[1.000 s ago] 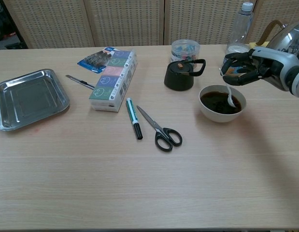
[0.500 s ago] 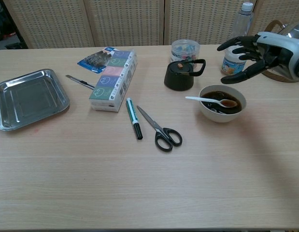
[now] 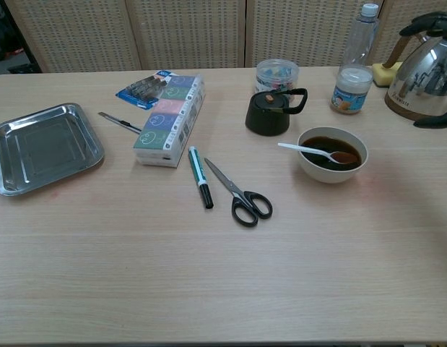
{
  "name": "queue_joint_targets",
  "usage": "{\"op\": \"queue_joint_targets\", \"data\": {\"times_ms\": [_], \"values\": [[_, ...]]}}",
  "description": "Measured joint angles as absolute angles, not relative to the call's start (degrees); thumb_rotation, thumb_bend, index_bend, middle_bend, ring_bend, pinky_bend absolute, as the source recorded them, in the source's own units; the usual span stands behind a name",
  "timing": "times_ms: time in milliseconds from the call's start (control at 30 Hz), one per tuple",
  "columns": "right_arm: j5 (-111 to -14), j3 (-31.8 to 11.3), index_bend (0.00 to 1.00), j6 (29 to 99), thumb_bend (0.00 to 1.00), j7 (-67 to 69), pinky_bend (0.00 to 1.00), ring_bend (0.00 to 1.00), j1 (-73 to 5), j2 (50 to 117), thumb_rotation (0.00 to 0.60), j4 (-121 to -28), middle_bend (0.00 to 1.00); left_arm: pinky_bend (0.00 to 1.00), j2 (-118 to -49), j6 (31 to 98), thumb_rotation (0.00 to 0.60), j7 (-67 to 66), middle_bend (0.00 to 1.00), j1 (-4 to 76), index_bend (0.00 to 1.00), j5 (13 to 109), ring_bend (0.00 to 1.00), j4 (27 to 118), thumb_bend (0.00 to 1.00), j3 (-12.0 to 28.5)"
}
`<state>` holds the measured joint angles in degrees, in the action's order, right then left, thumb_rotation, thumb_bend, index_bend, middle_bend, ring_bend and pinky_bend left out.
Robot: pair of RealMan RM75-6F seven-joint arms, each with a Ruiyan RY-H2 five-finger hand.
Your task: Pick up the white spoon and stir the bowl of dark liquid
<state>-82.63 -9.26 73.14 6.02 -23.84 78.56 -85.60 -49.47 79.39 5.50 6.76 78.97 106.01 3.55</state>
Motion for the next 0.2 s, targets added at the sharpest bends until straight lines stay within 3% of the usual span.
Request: {"op": "queue_joint_targets", "data": {"times_ms": [200], "values": [[-87.74,-6.15,0.05,80.36,0.0,2.34,0.0,0.0,-20.1,77.06,0.6,-81.71,0.0,0.0,-51.19,82.62,0.6,3.28,0.0,5.13,0.0,79.94,0.0,105.61,0.0,3.09]]}}
